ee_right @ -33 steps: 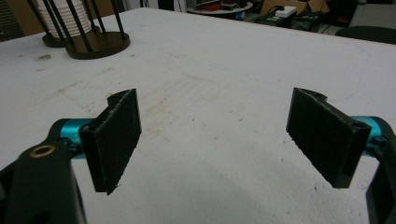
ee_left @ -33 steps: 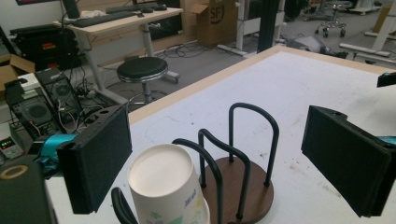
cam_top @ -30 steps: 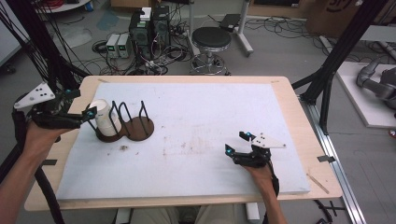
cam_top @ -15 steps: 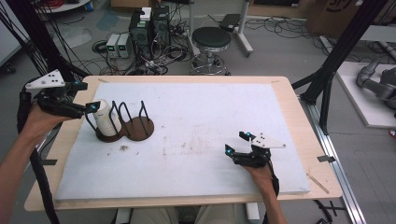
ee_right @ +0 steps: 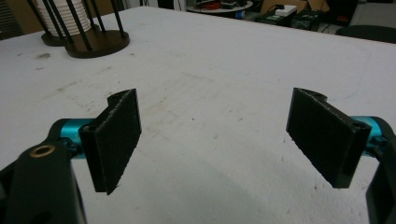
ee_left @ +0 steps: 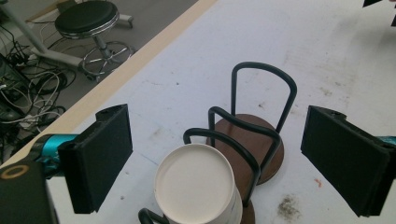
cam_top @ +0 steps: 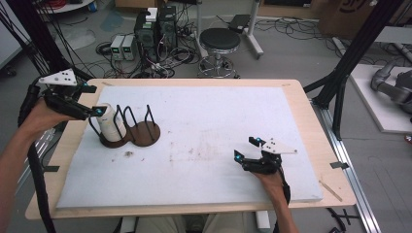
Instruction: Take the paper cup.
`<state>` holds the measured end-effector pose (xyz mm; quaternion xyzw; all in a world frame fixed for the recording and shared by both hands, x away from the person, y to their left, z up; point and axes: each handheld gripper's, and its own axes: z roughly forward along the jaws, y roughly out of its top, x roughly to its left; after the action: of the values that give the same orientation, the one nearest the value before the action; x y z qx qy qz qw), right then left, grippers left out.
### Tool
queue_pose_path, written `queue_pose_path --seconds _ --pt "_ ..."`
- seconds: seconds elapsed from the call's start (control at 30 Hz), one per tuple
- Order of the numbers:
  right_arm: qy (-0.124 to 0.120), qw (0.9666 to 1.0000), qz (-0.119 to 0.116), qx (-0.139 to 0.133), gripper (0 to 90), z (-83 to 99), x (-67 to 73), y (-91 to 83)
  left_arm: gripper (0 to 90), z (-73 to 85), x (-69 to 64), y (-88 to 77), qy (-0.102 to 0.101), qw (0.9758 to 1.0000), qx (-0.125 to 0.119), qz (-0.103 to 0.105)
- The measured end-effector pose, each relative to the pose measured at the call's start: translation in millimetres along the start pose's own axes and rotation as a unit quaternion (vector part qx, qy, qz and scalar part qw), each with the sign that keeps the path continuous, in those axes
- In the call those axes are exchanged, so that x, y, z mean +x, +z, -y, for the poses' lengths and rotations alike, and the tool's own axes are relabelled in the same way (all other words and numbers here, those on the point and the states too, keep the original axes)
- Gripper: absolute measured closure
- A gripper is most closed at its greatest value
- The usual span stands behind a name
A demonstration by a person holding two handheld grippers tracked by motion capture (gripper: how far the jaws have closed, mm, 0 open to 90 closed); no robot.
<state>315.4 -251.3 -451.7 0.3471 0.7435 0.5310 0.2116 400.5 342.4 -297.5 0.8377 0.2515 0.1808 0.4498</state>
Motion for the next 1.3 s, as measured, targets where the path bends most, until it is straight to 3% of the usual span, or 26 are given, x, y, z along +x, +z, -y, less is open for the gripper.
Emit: queue_pose_path --seconds 0.37,0.5,0.73,0.87,1.3 --pt "-0.004 1.0000 0.003 0.000 18.2 0.0 0.8 0.2 8.9 7.3 5.2 7.1 0.008 0.9989 0.046 0.005" --pt "-0.004 1.0000 0.003 -0.001 18.2 0.0 1.0 0.1 8.9 7.3 8.7 9.8 0.025 0.9961 0.084 0.006" --pt "-0.004 1.0000 0.003 -0.001 18.2 0.0 0.6 0.2 10.0 0.9 11.8 14.6 0.044 0.9931 0.107 0.019" --pt "-0.005 1.0000 0.002 -0.002 18.2 0.2 0.6 -0.3 11.2 -0.4 13.2 18.3 0.055 0.9889 0.133 0.035" --pt "-0.004 1.0000 0.002 -0.001 18.2 0.0 0.5 0.2 12.1 -0.5 18.1 29.2 0.071 0.9805 0.176 0.050"
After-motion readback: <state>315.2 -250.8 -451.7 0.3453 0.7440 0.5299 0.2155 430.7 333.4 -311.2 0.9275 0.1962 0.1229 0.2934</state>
